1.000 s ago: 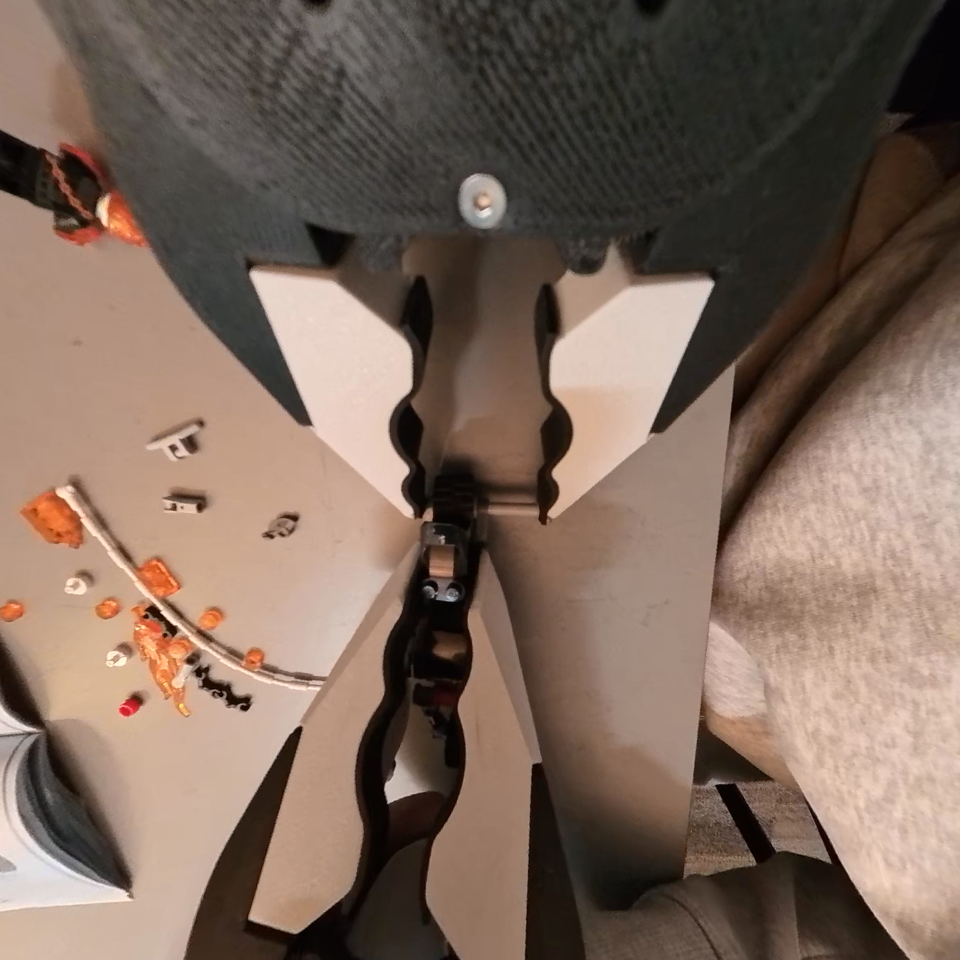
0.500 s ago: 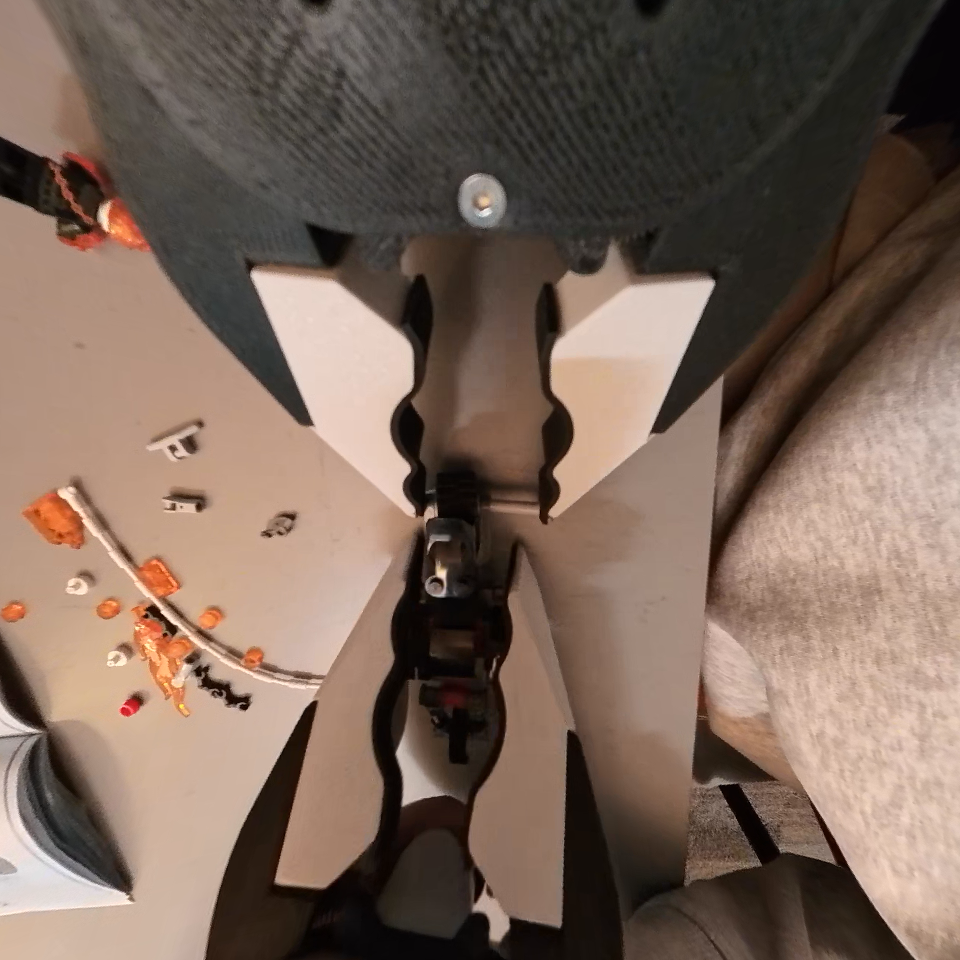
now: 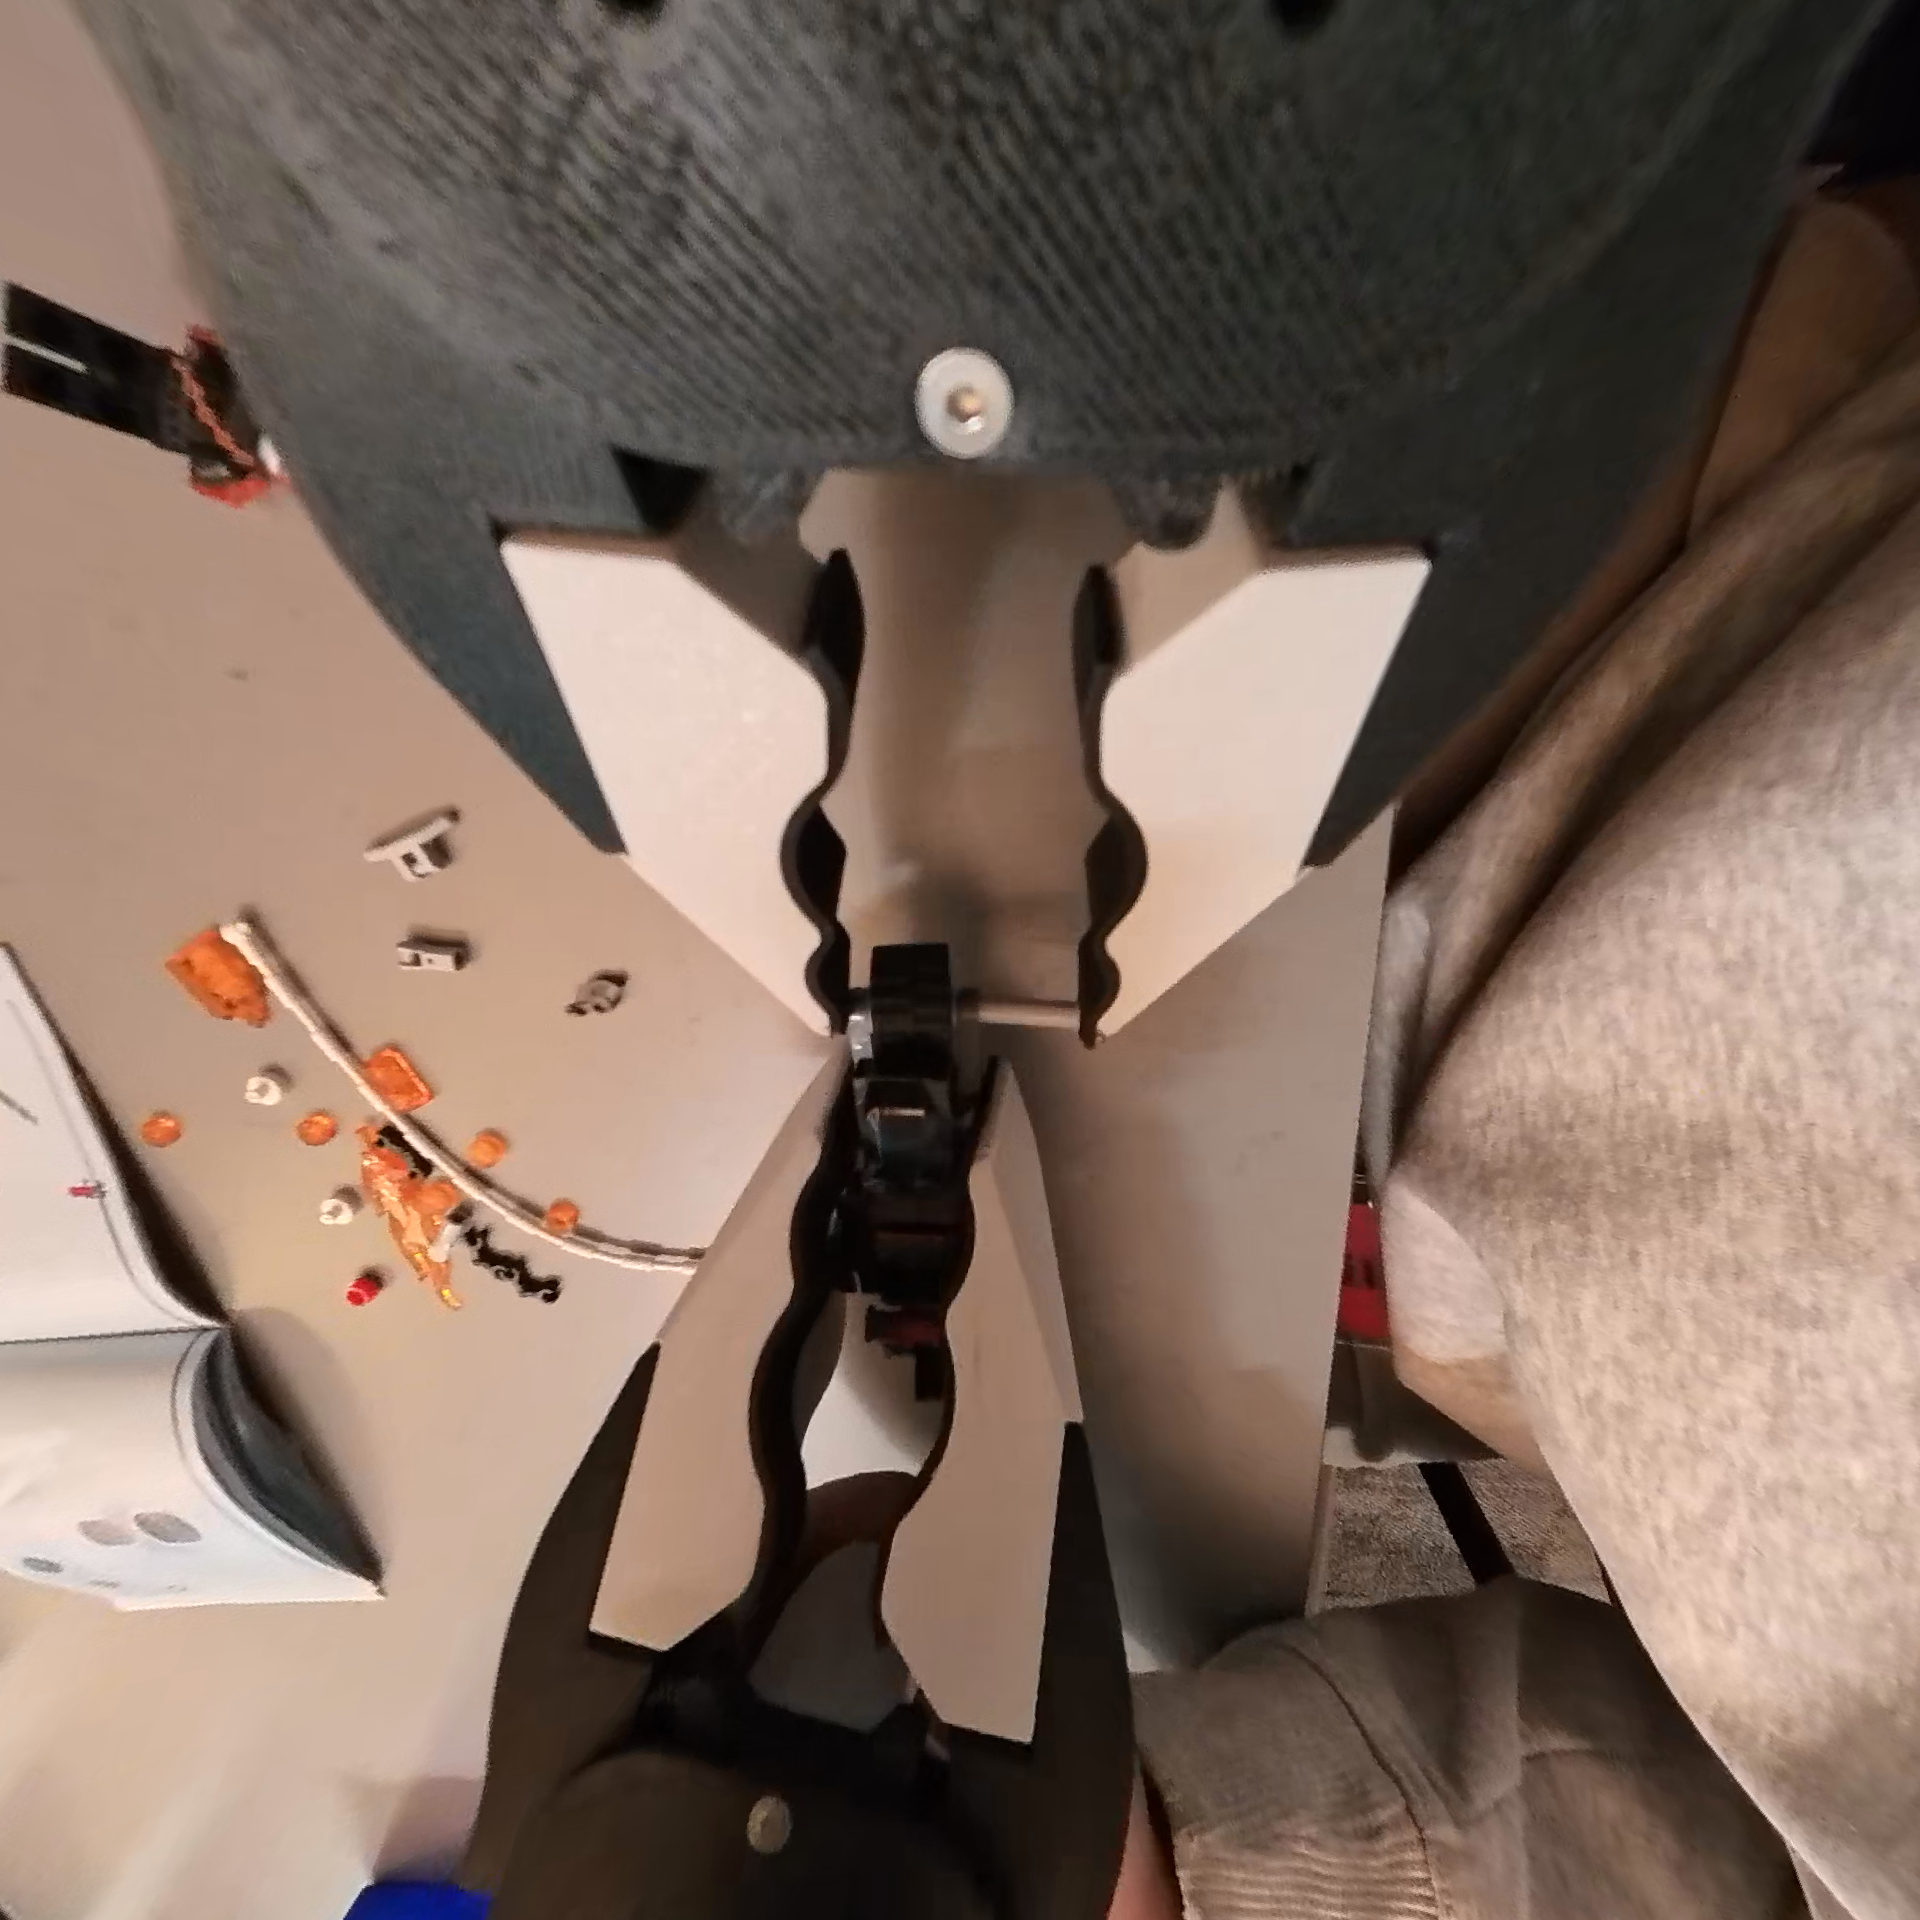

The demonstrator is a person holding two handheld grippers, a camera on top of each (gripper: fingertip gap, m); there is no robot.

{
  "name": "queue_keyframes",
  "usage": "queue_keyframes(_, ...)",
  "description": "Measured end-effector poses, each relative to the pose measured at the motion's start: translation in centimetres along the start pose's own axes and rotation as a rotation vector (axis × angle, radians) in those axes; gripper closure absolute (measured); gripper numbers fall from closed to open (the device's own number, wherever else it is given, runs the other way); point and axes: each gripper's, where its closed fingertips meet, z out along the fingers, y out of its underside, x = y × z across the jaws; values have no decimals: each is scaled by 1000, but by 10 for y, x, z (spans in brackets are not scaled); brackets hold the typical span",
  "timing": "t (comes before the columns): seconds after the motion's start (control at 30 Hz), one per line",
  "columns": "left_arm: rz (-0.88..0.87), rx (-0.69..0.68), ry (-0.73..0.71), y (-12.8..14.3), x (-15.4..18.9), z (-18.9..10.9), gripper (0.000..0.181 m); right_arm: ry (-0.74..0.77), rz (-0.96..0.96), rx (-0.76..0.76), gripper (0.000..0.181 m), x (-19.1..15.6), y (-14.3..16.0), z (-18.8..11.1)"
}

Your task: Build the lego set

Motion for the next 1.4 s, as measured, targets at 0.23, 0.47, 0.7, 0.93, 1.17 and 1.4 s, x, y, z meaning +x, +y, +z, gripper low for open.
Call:
queue_keyframes(0.23,4,7,14,0,1,-1,158,0,-20,25,137,-1,0,-1)
queue_keyframes(0.47,10,10,27,0,3,0,158,-16,-21,23,139,-3,2,0)
queue_keyframes(0.7,8,16,27,-1,3,0,158,-18,-8,23,139,-2,1,-1)
queue_keyframes(0.93,5,-5,23,1,4,2,158,-41,67,5,139,-3,3,1)
queue_keyframes(1.17,0,-4,13,3,1,-1,158,27,21,13,129,5,3,3)
queue_keyframes(1.4,-12,16,-6,1,-3,-5,157,65,-40,60,142,7,-4,-2)
